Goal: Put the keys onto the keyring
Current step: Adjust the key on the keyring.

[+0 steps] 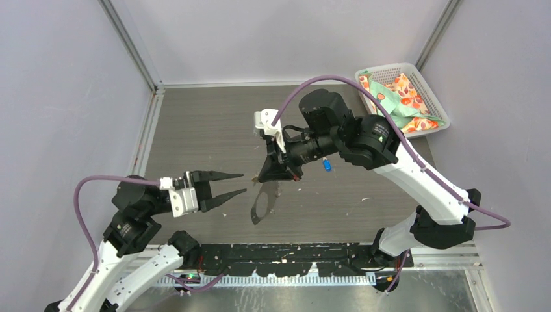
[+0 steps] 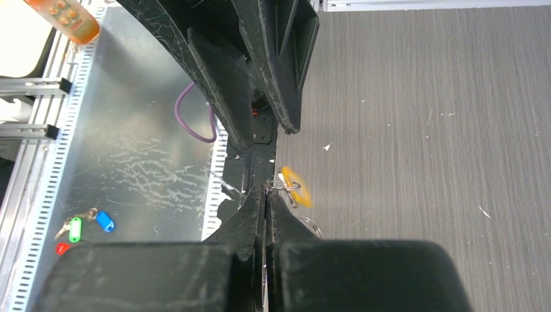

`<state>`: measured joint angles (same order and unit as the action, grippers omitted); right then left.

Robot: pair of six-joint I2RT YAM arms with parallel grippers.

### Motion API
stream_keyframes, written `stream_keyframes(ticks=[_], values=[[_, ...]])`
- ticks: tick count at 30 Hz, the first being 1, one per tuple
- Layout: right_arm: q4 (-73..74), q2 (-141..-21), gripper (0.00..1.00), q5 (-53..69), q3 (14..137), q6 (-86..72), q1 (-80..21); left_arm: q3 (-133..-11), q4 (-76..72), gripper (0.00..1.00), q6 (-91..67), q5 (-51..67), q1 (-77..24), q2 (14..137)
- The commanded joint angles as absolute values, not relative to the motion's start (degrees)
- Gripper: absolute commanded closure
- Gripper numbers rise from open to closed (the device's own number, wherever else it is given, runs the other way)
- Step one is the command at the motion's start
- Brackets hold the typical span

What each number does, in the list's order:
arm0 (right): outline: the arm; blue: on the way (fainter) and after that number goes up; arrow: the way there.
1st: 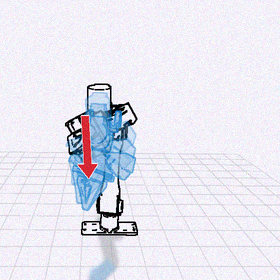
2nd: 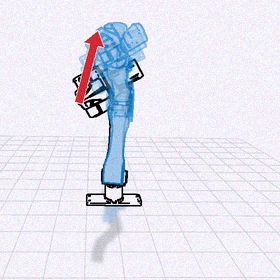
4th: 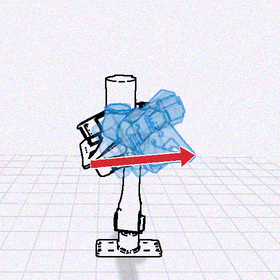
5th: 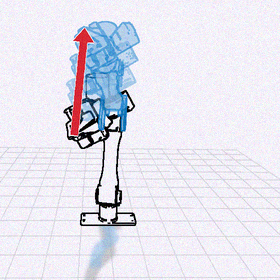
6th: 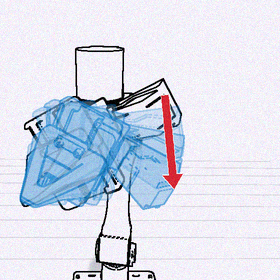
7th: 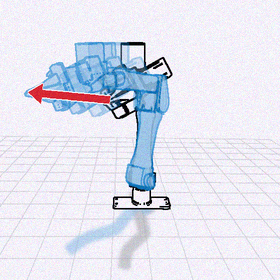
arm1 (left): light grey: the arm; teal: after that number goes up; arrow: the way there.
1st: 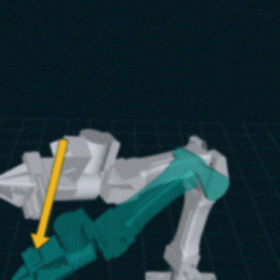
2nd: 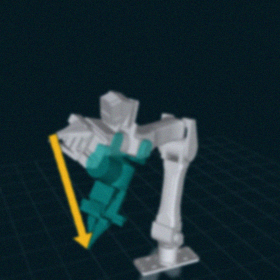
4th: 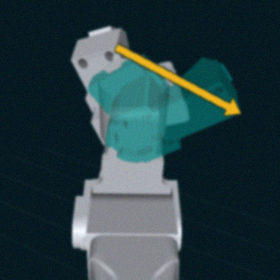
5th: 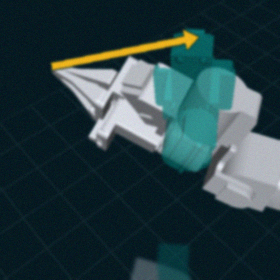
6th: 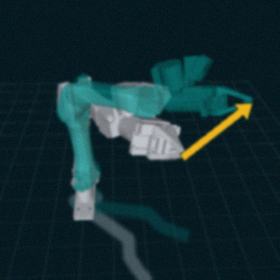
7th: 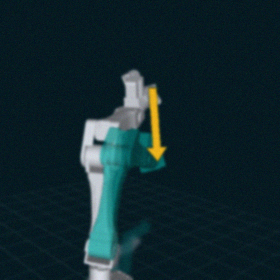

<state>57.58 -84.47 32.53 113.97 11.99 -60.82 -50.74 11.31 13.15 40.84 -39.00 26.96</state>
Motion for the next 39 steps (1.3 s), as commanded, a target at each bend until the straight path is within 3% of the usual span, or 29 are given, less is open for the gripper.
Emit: stream_keyframes(ticks=[1,13,23,39], values=[[57.7,-83.1,0.99,35.7,115.3,10.8,-61.1,-54.2,16.9,0.63,24.0,43.9,-39.2,28.6],[69.0,-89.5,0.99,47.0,121.7,13.2,-61.2,-60.1,25.5,0.58,38.1,56.8,-39.2,36.5],[65.5,-90.4,0.99,48.9,119.8,12.7,-61.1,-62.6,27.2,0.56,31.8,65.1,-39.2,39.5],[65.6,-90.1,0.99,45.9,119.4,12.0,-61.1,-58.8,25.5,0.82,37.0,60.3,-39.2,35.7]])
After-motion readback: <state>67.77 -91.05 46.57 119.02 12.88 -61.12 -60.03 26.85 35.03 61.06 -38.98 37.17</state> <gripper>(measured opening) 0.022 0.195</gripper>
